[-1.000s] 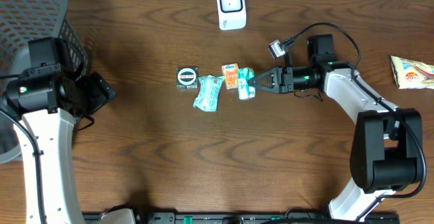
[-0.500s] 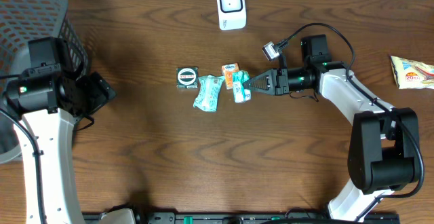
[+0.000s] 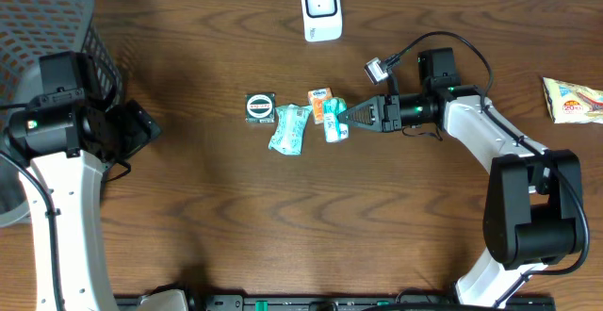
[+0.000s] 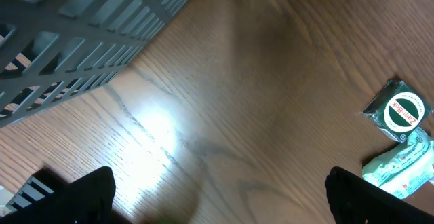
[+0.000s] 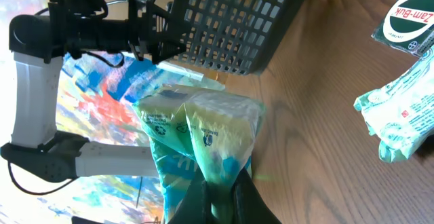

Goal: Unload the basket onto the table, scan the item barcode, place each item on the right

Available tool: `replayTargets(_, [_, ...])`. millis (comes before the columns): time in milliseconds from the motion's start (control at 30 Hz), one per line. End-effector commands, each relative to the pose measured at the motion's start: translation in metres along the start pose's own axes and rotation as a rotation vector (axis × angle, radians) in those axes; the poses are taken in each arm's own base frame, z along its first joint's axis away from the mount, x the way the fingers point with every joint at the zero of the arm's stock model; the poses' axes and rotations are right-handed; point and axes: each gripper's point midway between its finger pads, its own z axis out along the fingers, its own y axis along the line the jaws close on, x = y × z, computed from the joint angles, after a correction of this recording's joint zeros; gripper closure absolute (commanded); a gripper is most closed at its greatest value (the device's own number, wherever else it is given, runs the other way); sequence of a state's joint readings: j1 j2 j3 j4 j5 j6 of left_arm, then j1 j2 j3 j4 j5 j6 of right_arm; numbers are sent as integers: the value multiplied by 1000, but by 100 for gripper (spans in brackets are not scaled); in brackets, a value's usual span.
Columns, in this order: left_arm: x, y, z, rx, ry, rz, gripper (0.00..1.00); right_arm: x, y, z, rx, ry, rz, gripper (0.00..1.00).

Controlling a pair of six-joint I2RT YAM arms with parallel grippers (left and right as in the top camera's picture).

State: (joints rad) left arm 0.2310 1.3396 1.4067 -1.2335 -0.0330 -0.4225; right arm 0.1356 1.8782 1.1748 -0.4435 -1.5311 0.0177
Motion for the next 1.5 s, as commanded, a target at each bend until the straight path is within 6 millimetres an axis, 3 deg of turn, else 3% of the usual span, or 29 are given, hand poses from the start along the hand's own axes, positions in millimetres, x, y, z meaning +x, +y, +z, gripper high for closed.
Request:
replayTargets(0, [0,4,-1,-17,-6,-9,2,2,8,5,-37,13,-25,99])
replayTargets(333, [0,4,-1,-17,-6,-9,2,4,9,7,-40,20,-25,99])
replayTargets(633, [0,4,-1,-17,-6,-9,2,10,13,23,-58,59,-41,99])
replayTargets(1267, [0,4,-1,-17,-6,-9,2,7,12,19,-53,50,-55,99])
replayTargets(1467, [0,4,-1,-17,-6,-9,2,6,3,19,1,47,-31,99])
